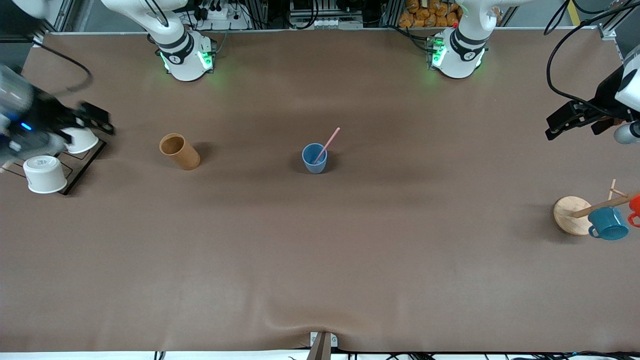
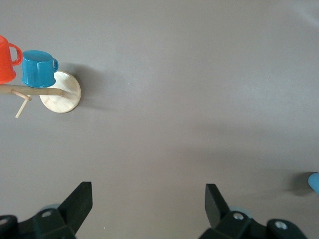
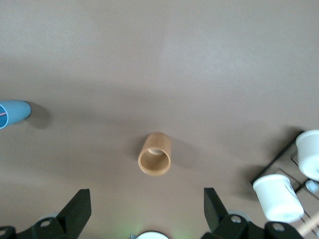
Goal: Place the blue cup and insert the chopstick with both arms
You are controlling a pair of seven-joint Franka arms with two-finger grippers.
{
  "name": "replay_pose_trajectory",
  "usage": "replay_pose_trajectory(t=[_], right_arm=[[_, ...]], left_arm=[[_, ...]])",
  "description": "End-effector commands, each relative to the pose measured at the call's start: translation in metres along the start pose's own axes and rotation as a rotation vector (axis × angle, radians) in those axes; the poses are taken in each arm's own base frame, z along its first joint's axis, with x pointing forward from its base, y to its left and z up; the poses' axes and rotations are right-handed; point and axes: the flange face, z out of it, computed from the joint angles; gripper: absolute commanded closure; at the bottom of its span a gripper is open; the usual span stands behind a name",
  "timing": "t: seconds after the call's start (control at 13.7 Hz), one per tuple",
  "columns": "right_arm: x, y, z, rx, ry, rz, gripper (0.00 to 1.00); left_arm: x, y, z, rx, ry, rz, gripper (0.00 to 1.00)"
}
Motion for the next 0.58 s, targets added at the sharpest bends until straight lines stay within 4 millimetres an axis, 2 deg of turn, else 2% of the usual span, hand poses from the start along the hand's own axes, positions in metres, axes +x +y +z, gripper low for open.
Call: replay_pose_trajectory(t=[0.0,0.22,0.51], right_arm=[[-0.035,0.023,-0.021,0.014,0.007,0.064,0.00],[-0.041,0.038,-0.027,0.006,0.006,0.135,0.00],[-0.044,0.038,-0.038,-0.049,0.029,0.212,0.00]], left_arm=[[-0.001,0.000,-0.004,-0.021,0.012,0.006,0.00],[-0.001,0.000,-0.004,-0.021,0.012,0.007,0.00],[-0.002,0.003,-0.003,-0.021,0.009,0.012,0.00]])
